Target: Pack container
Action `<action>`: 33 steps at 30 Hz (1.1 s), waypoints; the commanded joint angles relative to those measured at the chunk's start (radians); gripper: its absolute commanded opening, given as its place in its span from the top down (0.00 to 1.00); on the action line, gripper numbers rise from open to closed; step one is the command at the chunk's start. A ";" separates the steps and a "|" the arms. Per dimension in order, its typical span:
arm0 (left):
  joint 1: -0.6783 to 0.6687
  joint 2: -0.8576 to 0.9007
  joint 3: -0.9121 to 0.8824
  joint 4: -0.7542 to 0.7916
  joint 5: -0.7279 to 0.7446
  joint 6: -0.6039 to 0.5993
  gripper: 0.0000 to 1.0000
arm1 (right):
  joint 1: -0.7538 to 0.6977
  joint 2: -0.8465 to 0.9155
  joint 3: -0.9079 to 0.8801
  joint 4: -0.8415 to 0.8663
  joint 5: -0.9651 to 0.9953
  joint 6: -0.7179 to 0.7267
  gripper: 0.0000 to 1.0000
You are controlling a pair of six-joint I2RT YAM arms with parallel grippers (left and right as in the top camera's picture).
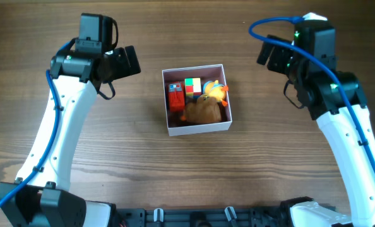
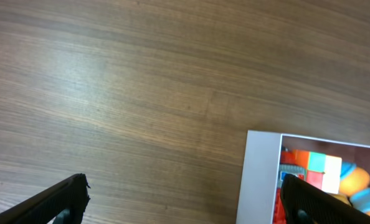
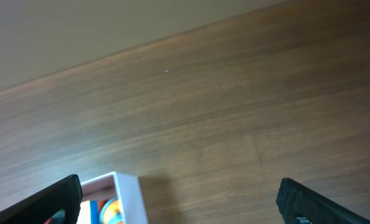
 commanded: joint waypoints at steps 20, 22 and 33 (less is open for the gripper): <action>-0.032 -1.054 -0.571 0.020 -0.033 -0.006 0.00 | -0.007 -0.708 -0.592 -0.090 0.032 0.099 0.00; -0.032 -1.124 -0.621 0.010 -0.048 -0.008 0.00 | -0.004 -0.765 -0.657 -0.089 0.032 0.115 0.00; -0.032 -1.136 -0.637 0.006 -0.050 -0.008 0.00 | -0.004 -0.768 -0.693 -0.091 0.039 0.270 0.00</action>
